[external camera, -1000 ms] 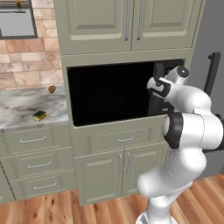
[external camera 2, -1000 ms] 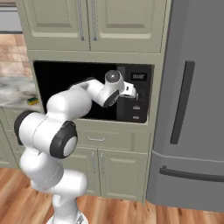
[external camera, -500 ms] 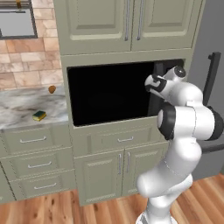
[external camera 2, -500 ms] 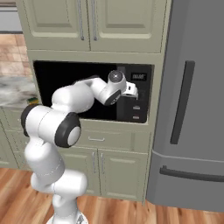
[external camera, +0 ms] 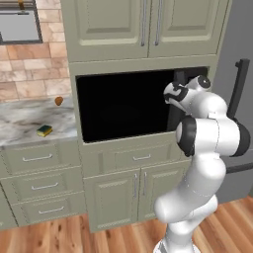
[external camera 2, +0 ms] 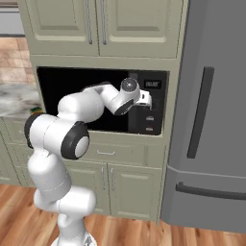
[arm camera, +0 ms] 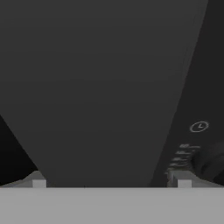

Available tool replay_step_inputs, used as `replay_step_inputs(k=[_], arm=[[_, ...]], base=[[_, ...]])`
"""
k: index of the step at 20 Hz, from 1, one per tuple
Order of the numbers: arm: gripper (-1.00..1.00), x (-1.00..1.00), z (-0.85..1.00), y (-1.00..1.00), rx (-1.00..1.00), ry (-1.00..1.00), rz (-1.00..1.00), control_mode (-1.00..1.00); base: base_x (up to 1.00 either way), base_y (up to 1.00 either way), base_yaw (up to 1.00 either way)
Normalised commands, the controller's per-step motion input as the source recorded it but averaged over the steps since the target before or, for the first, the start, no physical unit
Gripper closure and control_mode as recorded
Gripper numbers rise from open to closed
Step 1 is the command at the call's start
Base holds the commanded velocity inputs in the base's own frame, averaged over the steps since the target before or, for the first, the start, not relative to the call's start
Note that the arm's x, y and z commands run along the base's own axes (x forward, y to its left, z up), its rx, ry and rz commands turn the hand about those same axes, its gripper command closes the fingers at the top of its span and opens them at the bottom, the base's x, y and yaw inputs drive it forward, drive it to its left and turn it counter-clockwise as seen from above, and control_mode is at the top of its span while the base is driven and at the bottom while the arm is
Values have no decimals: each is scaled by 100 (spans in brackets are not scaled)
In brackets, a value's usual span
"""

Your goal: Place the sponge inside the microwave to prepare for sanitizing.

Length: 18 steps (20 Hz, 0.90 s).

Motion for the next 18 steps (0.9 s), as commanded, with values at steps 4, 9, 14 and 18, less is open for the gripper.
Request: replay_step_inputs(k=[4,9,14,18], arm=[[100,23,-14,0,0,-1,2,-100],[100,7,-2,0,0,0,1,-100],[100,-9,0,0,0,1,-1,-100],[100,-76,0,0,0,0,0,-100]], base=[[0,0,0],[0,0,0],[0,0,0],[0,0,0]])
